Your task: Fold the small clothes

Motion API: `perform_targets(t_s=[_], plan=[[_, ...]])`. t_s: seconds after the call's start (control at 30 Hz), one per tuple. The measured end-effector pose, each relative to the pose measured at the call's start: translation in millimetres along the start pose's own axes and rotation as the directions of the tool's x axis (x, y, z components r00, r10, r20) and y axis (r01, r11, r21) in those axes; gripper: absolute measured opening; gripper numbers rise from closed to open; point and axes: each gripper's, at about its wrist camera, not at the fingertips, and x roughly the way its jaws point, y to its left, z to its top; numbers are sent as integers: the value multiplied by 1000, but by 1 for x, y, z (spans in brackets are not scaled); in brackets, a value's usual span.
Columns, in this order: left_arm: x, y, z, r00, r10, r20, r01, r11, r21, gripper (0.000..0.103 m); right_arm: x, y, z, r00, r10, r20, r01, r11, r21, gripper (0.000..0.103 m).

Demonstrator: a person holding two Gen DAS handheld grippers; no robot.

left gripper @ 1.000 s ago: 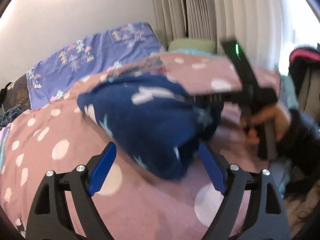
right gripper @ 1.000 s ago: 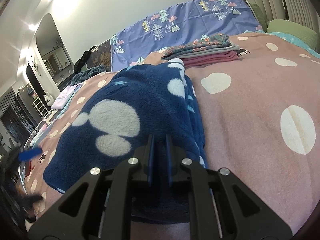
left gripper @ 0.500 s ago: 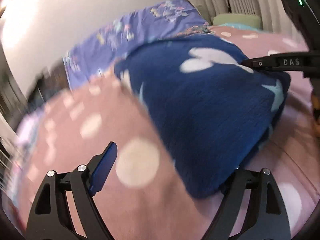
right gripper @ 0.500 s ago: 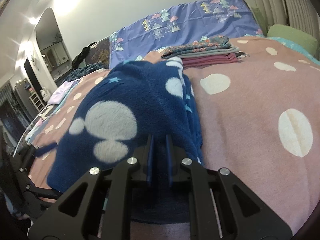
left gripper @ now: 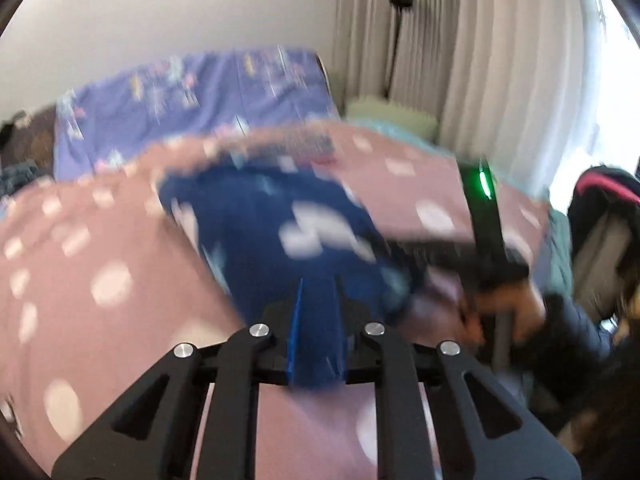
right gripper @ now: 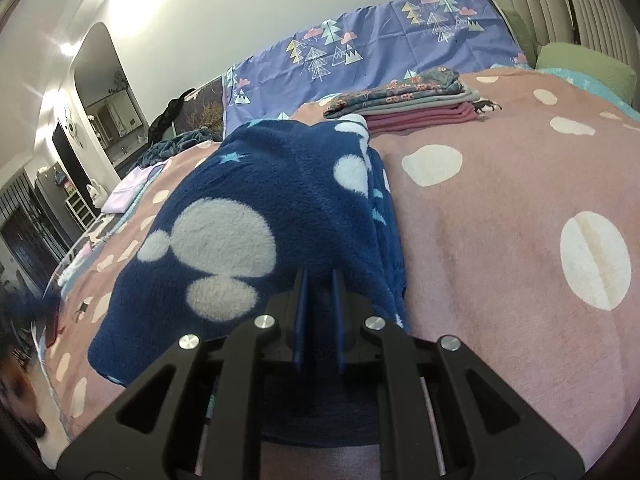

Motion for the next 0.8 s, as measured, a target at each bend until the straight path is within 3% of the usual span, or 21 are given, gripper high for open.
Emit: perform_targets(t_s=[0.1,0.17,0.2,0.23,0.33,0.43,0.5,0.6,0.8], plan=[[47,12,19,1000,28,5,-28,1000,11,15,0,2,0,1000,-9,3,9,1000,-8,11],[105,20,6,992,32,-121,-28,999,28,16,0,2,-1,1000,-7,3,7,1000,-6,11],[121,21,-4,990,39,-138,-32,998,48,15,0,3,-1,1000,-11,3,11,1000,-8,11],[130,19,-15,994,47,-100,-38,995,89,15,0,3,-1,1000,-14,2,14,1000,-11,12],[124,9,-10,988,85,-130,-69,990,126,13,-1,6,-1,1000,-26,1,26,999,-24,12],[120,-6,-14,978,170,-124,-136,959,248,12,-2,12,1,999,-40,-6,40,998,-45,12],[121,3,-10,976,158,-147,-128,972,197,12,-5,18,4,998,-61,-7,60,996,-63,14],[121,4,-8,975,164,-150,-133,972,194,12,-13,37,23,992,-121,-17,118,983,-143,20],[123,0,-7,973,178,-150,-147,969,196,12,-25,60,78,995,-46,90,63,978,-200,27]])
